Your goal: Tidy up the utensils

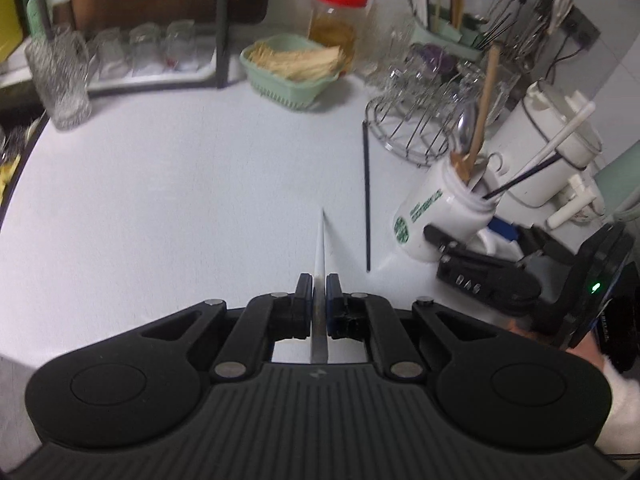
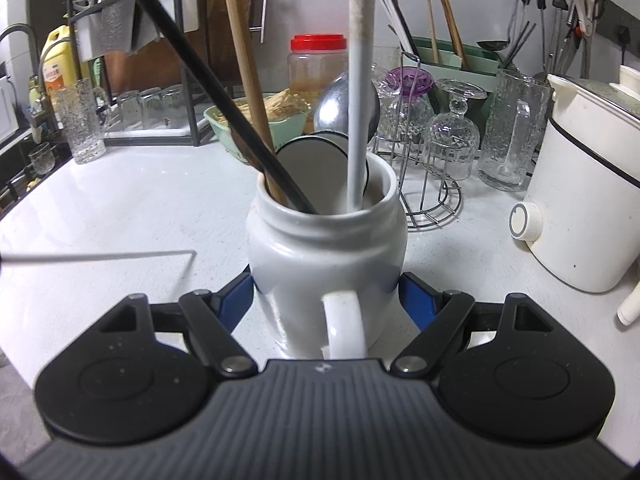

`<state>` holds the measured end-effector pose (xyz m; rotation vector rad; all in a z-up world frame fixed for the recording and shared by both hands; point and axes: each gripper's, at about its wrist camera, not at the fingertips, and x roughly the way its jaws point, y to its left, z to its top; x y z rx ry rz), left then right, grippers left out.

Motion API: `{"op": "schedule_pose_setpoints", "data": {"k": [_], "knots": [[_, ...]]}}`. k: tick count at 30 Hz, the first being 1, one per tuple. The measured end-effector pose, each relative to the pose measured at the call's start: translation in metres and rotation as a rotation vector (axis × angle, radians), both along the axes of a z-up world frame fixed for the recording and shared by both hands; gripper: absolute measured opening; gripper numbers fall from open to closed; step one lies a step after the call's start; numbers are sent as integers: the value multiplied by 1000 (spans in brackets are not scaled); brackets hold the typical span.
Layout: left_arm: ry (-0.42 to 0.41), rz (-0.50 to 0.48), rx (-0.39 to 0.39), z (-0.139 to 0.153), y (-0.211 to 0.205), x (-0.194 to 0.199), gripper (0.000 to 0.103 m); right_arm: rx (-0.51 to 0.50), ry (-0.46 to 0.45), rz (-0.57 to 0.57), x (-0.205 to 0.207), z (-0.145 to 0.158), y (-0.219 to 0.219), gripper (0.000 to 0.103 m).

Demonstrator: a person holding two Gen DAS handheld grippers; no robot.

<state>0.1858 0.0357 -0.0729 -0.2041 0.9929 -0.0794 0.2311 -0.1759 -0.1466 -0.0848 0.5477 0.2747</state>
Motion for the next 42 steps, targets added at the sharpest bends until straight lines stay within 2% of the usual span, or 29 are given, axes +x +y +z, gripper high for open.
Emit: {"op": "schedule_pose_setpoints", "data": {"k": [9, 13, 19, 21, 27, 32, 36, 40, 42], "knots": [[-77, -121, 37, 41, 8, 22, 7, -6, -10, -59, -3, -2, 10, 82], [-108, -178, 80, 54, 2, 32, 7, -12, -11, -73, -3, -2, 12, 82], [-117, -224, 94, 65, -2, 45, 7, -27, -13, -90, -4, -2, 18, 82], [-119, -230, 97, 68, -3, 48, 2, -31, -14, -93, -5, -2, 19, 82], [-128, -259, 110, 72, -10, 57, 1, -36, -21, -90, -6, -4, 18, 82], [-79, -251, 99, 48, -5, 62, 1, -39, -24, -85, -6, -4, 18, 82], [7, -236, 32, 14, 14, 57, 1, -38, -25, -82, -7, -4, 17, 82], [92, -219, 22, -24, 33, 45, 2, -42, -25, -77, -6, -4, 18, 82], [149, -246, 5, -43, 37, 39, 6, -46, -22, -76, -5, -4, 18, 82]]}}
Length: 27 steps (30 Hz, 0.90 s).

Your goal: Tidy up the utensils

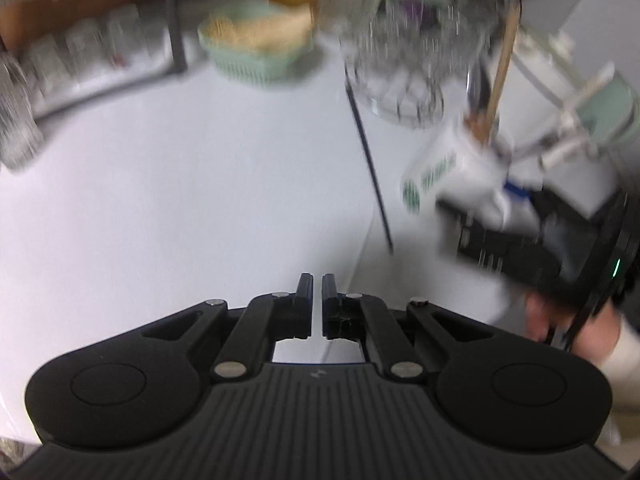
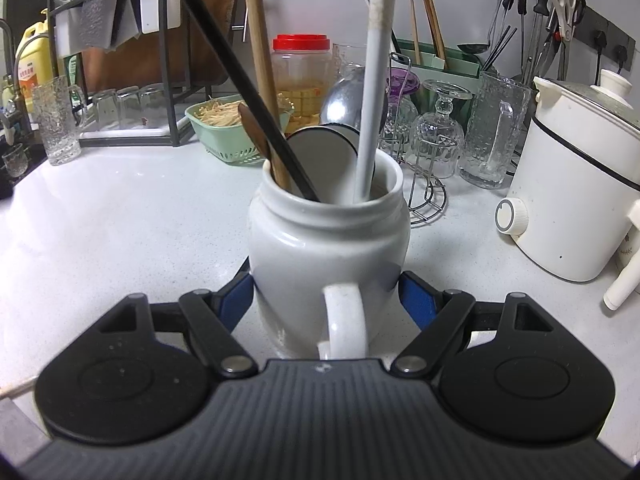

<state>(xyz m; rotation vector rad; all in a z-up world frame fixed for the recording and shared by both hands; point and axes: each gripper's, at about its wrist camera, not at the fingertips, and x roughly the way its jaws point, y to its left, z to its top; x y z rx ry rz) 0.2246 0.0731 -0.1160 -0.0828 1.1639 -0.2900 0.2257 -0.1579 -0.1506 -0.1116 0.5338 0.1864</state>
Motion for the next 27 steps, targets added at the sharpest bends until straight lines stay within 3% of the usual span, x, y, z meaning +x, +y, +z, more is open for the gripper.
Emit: {"op": "schedule_pose_setpoints", "data": {"k": [2, 8, 14, 20, 27], "knots": [[42, -14, -5, -17, 5, -8, 17, -3, 3, -1, 1, 0, 1, 82], [156, -66, 15, -50, 14, -41, 28, -14, 13, -2, 2, 1, 2, 82], [230, -95, 75, -72, 18, -63, 30, -24, 19, -3, 2, 1, 4, 82], [257, -70, 73, -86, 21, -65, 30, -25, 42, -6, 4, 0, 4, 81], [282, -50, 74, -98, 15, -58, 30, -3, 85, -9, -1, -10, 1, 70]]}}
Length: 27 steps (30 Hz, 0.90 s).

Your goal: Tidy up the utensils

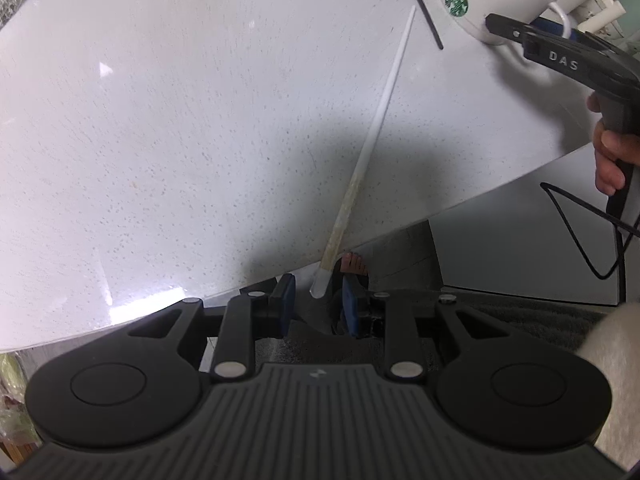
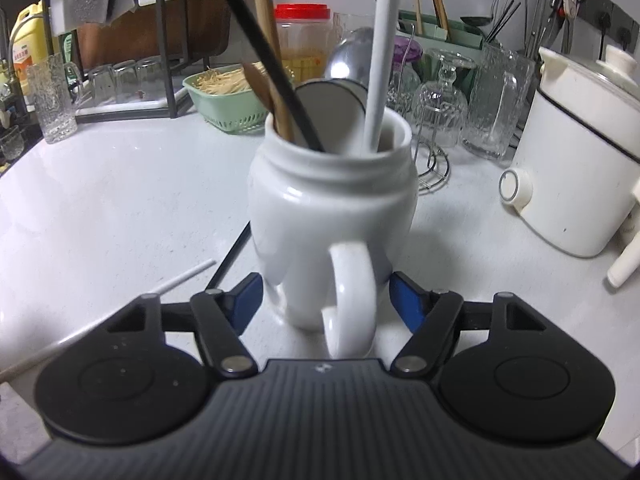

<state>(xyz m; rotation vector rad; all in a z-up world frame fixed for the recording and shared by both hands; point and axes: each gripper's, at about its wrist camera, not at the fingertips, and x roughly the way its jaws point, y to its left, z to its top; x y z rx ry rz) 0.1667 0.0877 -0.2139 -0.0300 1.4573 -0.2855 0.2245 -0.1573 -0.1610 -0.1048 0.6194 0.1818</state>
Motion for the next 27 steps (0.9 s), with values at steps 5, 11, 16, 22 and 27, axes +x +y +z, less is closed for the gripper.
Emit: {"op": "schedule_pose_setpoints", "data": {"k": [5, 11, 16, 22, 27], "knots": [[-6, 4, 25, -9, -7, 3, 17, 37, -17, 1, -3, 4, -5, 71], [-44, -8, 57, 2, -12, -3, 10, 69, -31, -25, 4, 7, -10, 87], [-105, 27, 46, 30, -2, -4, 8, 59, -40, -12, 11, 8, -9, 88], [-176, 64, 8, 78, 6, 7, 8, 32, -60, 10, 17, 11, -3, 88], [-237, 25, 43, 112, -2, 16, 8, 13, -69, 19, 23, 11, -1, 90]]}}
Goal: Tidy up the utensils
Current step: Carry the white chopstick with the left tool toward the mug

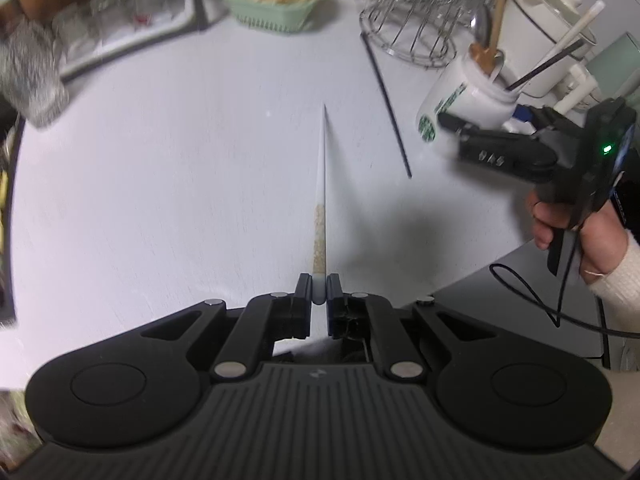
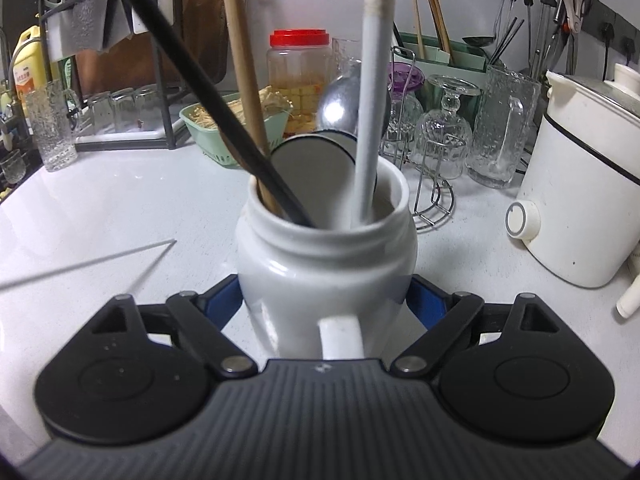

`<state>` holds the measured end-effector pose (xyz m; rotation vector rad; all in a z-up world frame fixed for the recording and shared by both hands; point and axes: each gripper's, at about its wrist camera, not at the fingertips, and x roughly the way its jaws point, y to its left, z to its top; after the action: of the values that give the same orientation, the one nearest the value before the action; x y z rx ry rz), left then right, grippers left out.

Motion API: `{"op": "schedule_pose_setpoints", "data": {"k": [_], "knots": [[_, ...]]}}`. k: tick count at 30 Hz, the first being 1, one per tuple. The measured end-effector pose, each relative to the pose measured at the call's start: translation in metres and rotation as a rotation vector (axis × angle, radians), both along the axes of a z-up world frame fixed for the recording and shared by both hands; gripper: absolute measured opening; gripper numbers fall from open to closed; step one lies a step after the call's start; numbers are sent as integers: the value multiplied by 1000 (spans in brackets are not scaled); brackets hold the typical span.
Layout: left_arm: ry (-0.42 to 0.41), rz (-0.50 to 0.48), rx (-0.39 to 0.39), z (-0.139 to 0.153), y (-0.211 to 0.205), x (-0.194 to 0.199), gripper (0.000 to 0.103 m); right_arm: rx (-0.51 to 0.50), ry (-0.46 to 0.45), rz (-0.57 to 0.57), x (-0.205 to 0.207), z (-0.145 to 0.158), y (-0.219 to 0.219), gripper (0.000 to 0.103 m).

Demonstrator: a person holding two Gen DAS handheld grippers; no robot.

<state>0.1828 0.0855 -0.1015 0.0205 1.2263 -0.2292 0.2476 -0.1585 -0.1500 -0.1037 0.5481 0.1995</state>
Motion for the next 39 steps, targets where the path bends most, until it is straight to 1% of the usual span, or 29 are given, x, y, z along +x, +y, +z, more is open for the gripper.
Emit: {"op": "schedule_pose_setpoints", "data": {"k": [1, 7, 12, 15, 21, 26, 31, 34, 39], "knots": [[-19, -20, 33, 6, -4, 5, 8, -7, -1, 0, 0, 0, 1, 90], [-70, -106, 106, 40, -9, 22, 8, -18, 12, -9, 4, -1, 3, 91], [-117, -165, 145, 70, -17, 37, 8, -16, 14, -9, 5, -2, 3, 91], [-148, -178, 156, 85, -23, 47, 8, -14, 13, -10, 5, -2, 4, 91], [-206, -187, 147, 106, -39, 58, 8, -7, 12, -7, 5, -2, 3, 90], [-237, -159, 115, 117, -45, 65, 8, 0, 18, 0, 7, -2, 2, 90], [-248, -153, 84, 128, -49, 71, 8, -4, 17, 5, 6, -2, 3, 90], [-264, -163, 72, 141, -54, 72, 8, -6, 14, 13, 5, -2, 2, 90], [-305, -184, 36, 173, -67, 75, 8, 0, 17, 13, 6, -2, 3, 91]]}}
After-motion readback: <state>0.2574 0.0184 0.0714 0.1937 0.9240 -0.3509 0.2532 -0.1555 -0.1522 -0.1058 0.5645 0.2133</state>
